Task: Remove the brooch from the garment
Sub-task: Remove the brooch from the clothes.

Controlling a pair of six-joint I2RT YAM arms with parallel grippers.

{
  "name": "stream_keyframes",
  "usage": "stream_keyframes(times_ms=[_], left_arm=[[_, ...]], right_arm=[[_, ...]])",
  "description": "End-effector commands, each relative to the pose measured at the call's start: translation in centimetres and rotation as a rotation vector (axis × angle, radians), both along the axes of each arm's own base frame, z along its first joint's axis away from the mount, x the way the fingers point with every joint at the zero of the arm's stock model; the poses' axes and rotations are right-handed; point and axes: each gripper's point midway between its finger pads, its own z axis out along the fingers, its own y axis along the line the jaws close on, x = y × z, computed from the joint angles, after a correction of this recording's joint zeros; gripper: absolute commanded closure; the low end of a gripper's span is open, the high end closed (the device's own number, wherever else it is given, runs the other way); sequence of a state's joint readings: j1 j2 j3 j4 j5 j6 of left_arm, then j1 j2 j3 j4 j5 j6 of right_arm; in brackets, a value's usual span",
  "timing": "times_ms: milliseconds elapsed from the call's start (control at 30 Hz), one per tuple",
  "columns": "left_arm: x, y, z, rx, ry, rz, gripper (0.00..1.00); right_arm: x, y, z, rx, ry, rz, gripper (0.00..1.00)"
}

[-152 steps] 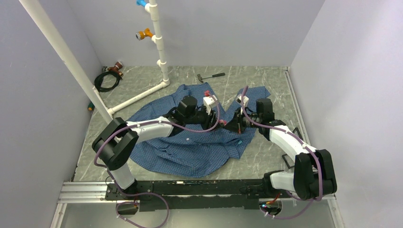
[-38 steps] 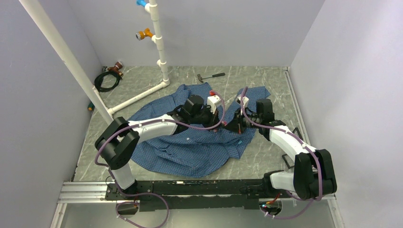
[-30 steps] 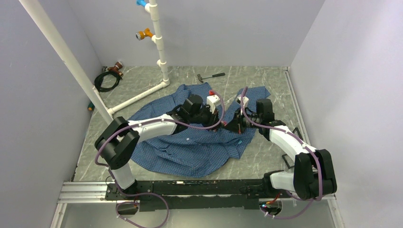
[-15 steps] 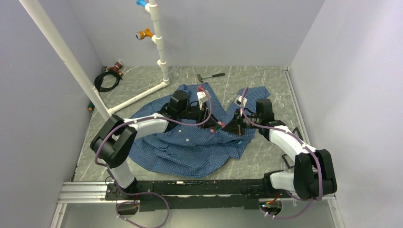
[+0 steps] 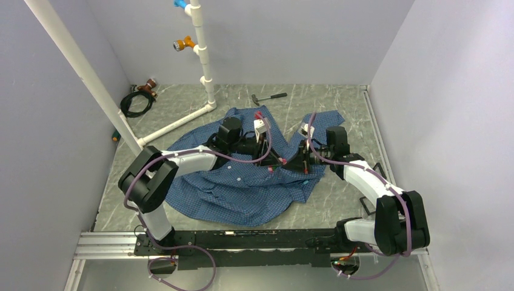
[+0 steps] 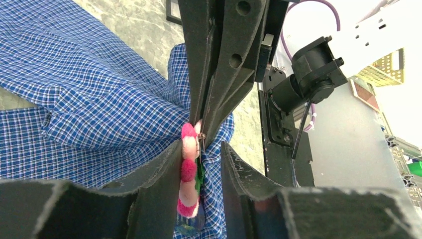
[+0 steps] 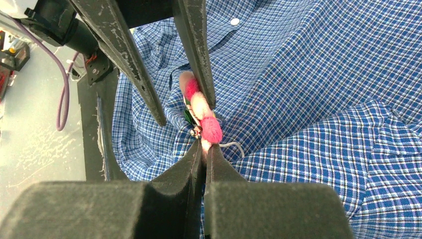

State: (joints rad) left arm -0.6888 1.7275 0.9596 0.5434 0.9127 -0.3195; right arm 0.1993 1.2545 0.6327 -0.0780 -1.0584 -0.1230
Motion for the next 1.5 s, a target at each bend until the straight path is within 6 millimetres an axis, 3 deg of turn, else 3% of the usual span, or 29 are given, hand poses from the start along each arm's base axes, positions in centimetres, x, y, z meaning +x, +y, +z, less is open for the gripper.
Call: stream_keyframes(times_ms=[0,233,500,533,700,800,967,1133,1333,1467], left_arm=[[-0.8,-0.4,-0.5,0.000,0.001,-0.037,0.62],[-0.4,-0.6,-2.3,0.041,0.047,-0.014,0.63],[-0.6,-0.7,-2.1,0.022,0.055,-0.032,1.00],[-0.7,-0.7,-2.0,0.014,0.056,-0.040,1.00],[-1.3,0.1,-1.4,-0.055,0.072,-0.078,1.00],[-1.4,0.7,-0.2,-0.126,0.066,-0.096,1.00],[-0.4,1.5,1.1,-0.185,0.070,-0.062,1.00],[-0.4,1.6,2.0,-0.227,0.058,-0.055,1.00],[0.0,1.7,2.5,-0.252,0.040,-0.021,1.00],[-0.1,1.8,3.4,-0.292,0.032,-0.015,1.00]], right_arm=[[-0.2,0.6,2.1,0.049,-0.081,0.060,1.00],[-0.3,0.6,2.1,0.053,-0.073,0.062,1.00],[-0.5,0.6,2.2,0.056,-0.068,0.068,1.00],[-0.5,0.6,2.2,0.055,-0.065,0.070,1.00],[0.1,-0.3,2.8,0.052,-0.061,0.040,0.59],[0.8,-1.5,3.3,0.055,-0.067,-0.002,0.47],[0.7,-2.2,2.8,0.068,-0.047,-0.019,0.60],[0.6,-1.3,1.9,0.060,-0.015,-0.008,0.56],[-1.1,0.9,1.4,0.054,0.006,0.084,0.86],[-2.0,2.2,1.6,0.069,0.005,0.131,0.93]])
